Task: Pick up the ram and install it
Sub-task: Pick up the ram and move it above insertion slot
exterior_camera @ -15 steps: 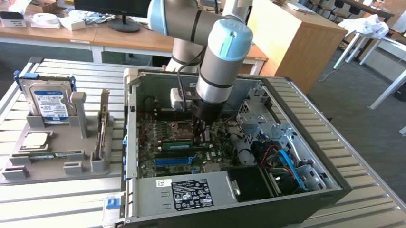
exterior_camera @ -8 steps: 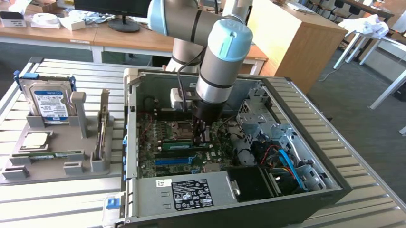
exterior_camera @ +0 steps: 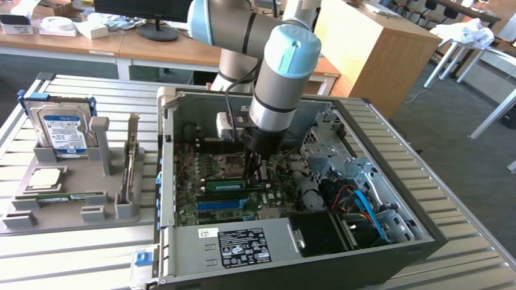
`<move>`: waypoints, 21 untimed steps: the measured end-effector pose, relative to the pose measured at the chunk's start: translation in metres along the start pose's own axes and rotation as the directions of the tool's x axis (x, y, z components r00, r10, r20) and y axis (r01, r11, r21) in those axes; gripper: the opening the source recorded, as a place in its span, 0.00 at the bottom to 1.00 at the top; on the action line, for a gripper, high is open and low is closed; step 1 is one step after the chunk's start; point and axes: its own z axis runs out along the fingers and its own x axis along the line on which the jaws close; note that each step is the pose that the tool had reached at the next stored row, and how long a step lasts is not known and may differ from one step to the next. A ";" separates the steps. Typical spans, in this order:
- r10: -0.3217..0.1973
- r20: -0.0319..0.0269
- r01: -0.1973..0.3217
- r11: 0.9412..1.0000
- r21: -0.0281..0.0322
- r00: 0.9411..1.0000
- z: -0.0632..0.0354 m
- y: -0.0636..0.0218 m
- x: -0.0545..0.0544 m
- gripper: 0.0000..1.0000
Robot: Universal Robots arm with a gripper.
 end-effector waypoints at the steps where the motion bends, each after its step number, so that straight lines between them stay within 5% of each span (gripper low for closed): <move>1: 0.000 0.000 0.000 1.000 0.000 1.000 0.0000 0.0000 0.000 0.31; 9: 0.000 0.000 0.000 1.000 0.000 1.000 -0.0116 0.0001 0.000 0.31; 21: 0.000 0.000 0.000 1.000 0.000 1.000 -0.0628 0.0006 -0.003 0.31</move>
